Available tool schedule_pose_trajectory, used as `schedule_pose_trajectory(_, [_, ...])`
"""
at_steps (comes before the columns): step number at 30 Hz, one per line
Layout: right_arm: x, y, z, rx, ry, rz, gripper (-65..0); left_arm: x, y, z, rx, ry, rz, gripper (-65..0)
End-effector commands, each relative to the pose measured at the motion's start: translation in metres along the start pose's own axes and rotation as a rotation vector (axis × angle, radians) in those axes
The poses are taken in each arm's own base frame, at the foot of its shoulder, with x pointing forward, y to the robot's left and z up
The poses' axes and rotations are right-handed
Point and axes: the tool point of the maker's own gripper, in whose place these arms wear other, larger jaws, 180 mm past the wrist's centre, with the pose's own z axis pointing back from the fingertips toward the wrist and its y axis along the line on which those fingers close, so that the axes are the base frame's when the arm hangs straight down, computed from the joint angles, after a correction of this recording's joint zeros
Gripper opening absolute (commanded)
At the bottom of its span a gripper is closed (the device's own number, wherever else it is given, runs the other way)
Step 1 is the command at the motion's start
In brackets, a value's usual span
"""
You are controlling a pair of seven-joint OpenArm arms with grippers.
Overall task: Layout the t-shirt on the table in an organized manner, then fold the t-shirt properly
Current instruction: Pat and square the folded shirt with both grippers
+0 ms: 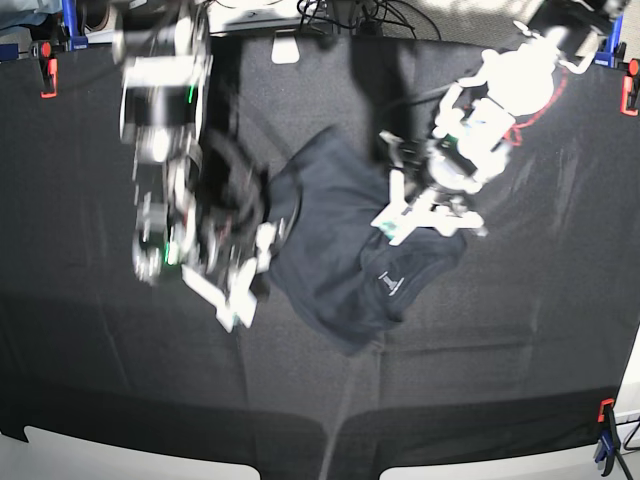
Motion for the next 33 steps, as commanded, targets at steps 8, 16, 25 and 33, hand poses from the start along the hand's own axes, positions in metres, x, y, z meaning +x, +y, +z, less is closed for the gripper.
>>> schedule_pose_trajectory(8, [-0.055,0.034,0.021,0.016,0.028,0.012,-41.4,-0.010,0.030,0.003,0.077,0.024,-0.026,-38.1])
schedule_pose_trajectory(16, [-0.045,0.071,0.068,0.049,-0.123,0.047,-41.4,-0.004,0.041,0.004,0.123,0.010,-0.062,-38.1])
schedule_pose_trajectory(25, [-0.017,0.065,0.101,-0.031,-0.228,0.106,-41.4,0.025,0.123,0.048,0.567,-0.063,0.055,-38.1])
schedule_pose_trajectory(33, [-0.019,0.042,0.134,-0.128,-0.259,0.084,-41.4,0.035,0.124,0.096,0.583,-0.180,0.076,-38.1])
